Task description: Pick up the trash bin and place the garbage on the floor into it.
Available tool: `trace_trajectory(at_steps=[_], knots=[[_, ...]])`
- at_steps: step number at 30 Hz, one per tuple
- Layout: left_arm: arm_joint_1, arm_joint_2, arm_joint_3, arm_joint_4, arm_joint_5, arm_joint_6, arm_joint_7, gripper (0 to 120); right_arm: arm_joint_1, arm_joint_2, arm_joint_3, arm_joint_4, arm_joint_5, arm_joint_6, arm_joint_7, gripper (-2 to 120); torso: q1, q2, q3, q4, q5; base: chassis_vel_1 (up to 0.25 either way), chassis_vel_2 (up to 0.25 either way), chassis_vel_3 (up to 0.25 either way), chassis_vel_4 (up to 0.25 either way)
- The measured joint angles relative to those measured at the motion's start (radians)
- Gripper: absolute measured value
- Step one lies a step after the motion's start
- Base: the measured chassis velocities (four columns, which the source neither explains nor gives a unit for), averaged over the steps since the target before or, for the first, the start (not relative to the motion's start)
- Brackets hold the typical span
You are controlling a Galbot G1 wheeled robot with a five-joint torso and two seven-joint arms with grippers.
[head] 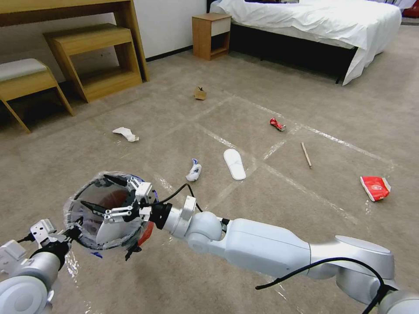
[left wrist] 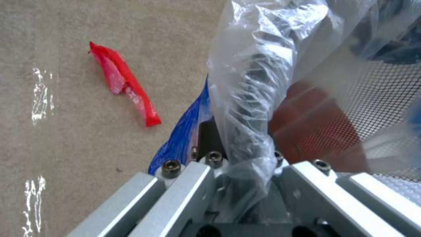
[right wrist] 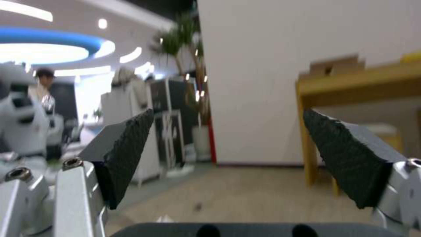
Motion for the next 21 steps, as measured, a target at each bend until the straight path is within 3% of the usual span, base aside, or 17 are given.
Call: trace_trajectory(at_steps=[8, 14, 21], knots=[[-0.011, 0.011, -0.005, 0.016, 0.002, -0.003, 0.003, 1, 0.019, -0.035, 0.15, 0.104, 0.062, -0.029, 0.009, 88, 0.0, 0.0, 0.0, -0.0001, 0.0, 0.0, 0.0, 0.0, 0.0], [-0.015, 0.017, -0.013, 0.019, 0.007, -0.009, 0.005, 1, -0.005, -0.138, 0.34, 0.183, 0.112, -0.059, 0.019, 88, 0.0, 0.0, 0.0, 0.0002, 0.0002, 0.0, 0.0, 0.0, 0.0], [-0.013, 0.024, -0.023, 0.021, 0.029, -0.017, 0.014, 1, -0.186, -0.29, 0.653, 0.296, 0.1, -0.137, 0.148, 80, 0.0, 0.0, 0.0, -0.0004, 0.0006, 0.0, 0.0, 0.0, 0.0]])
